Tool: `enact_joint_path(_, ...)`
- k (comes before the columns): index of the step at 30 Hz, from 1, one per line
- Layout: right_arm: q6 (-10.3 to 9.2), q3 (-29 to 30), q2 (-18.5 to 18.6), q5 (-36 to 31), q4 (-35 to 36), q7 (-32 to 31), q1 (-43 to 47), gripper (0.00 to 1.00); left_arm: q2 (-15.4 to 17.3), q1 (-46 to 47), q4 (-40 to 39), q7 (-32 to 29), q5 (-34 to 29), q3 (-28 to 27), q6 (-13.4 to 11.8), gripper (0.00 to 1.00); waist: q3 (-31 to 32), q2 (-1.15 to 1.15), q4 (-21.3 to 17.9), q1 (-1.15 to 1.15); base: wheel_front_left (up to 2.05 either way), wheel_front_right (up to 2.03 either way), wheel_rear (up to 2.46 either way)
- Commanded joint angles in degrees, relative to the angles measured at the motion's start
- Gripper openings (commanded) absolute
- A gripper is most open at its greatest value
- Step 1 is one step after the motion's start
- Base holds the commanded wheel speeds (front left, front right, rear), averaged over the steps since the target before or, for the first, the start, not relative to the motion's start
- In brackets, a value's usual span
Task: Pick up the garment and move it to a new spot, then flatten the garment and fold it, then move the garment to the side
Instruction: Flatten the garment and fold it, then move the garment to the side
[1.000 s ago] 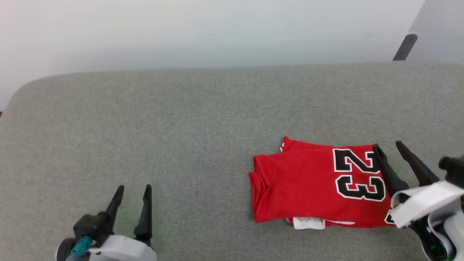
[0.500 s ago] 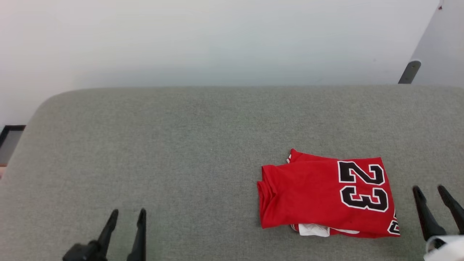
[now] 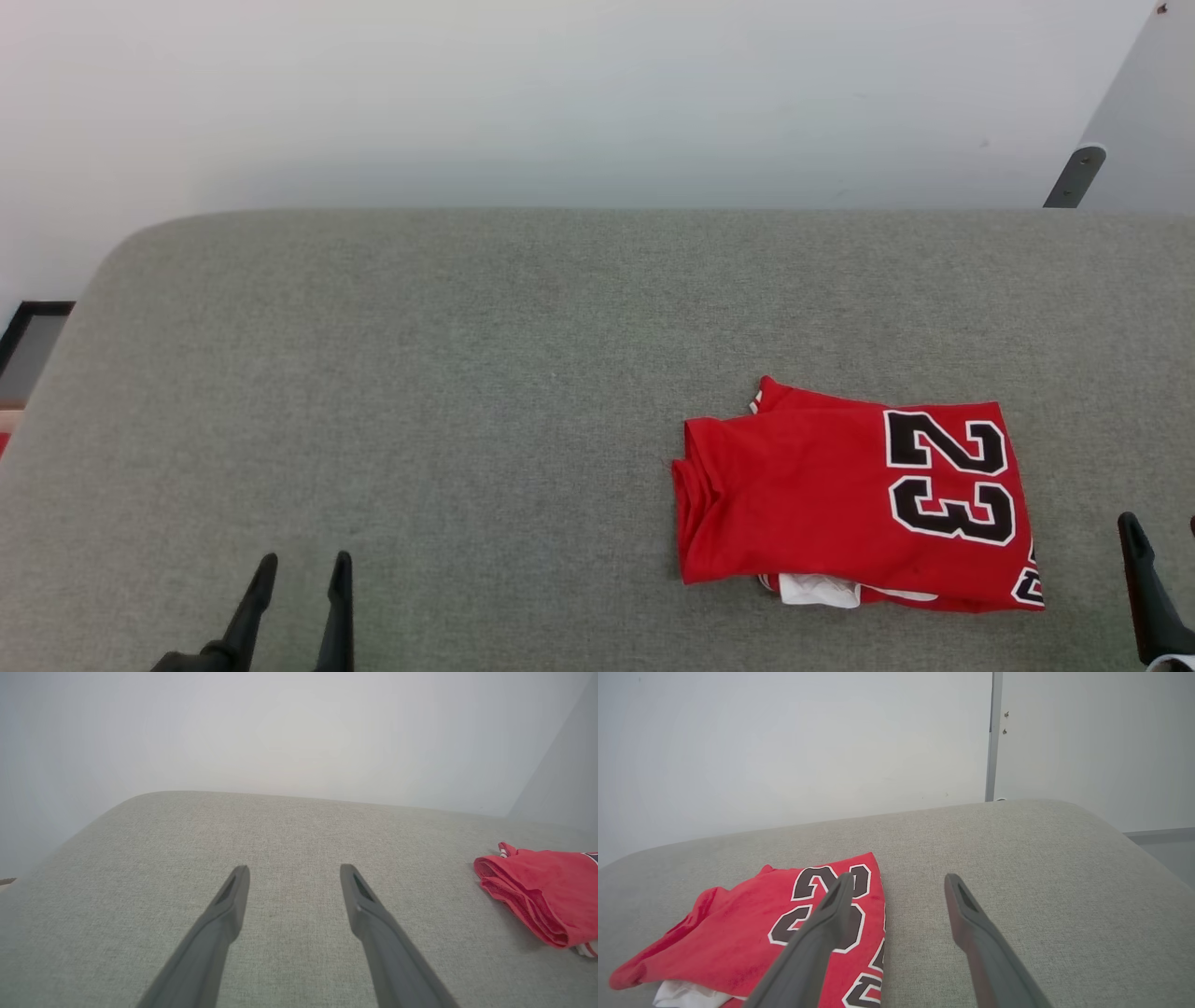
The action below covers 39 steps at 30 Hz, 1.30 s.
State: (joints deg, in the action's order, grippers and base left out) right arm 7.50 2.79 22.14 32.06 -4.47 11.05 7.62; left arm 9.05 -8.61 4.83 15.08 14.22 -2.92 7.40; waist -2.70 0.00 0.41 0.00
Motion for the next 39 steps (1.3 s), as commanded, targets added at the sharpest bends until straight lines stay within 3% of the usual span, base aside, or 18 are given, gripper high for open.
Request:
enact_joint_path(1, -0.02, 0.64, -0.51, -0.61, 0.60, -0.29, 0.40, 1.00, 0.06, 0.35, 0.05, 0.04, -0.22, 0.12, 0.14, 1.00, -0.03, 0.00, 0.12, 0.00, 0.00, 0.00, 0.00)
enact_joint_path(18, -0.02, 2.13, -2.81, -3.40, 4.03, -3.56, 1.32, 1.00, 0.07, 1.28, 0.78, 0.04, -0.39, 1.44, 0.14, 1.00, 0.28, 0.00, 0.94, 0.00, 0.00, 0.00, 0.00)
enact_joint_path(22, -0.02, 0.55, -1.51, -2.65, 5.37, -5.17, -1.00, 1.00, -0.54, 1.52, 0.86, 0.04, -0.32, 1.67, 0.14, 1.00, -0.14, 0.00, 0.79, 0.00, 0.00, 0.00, 0.00)
enact_joint_path(26, -0.02, -1.78, 2.23, -2.73, 7.00, -8.96, -5.60, 1.00, -0.87, 2.71, 0.80, 0.04, -0.42, 2.25, 0.14, 1.00, -1.10, 0.00, 0.60, 0.00, 0.00, 0.00, 0.00)
enact_joint_path(35, -0.04, -10.43, 13.17, 1.45, 3.69, -32.35, -16.66, 1.00, -1.23, 7.40, 0.80, 0.04, -0.68, 3.69, 0.14, 1.00, -6.52, 0.00, 0.49, 0.00, 0.00, 0.00, 0.00)
enact_joint_path(39, -0.04, -12.24, 15.54, 5.67, 1.08, -43.33, -18.84, 1.00, -1.84, 9.81, 0.91, 0.04, -0.61, 4.35, 0.14, 1.00, -10.12, 0.00, 0.80, 0.00, 0.00, 0.00, 0.00)
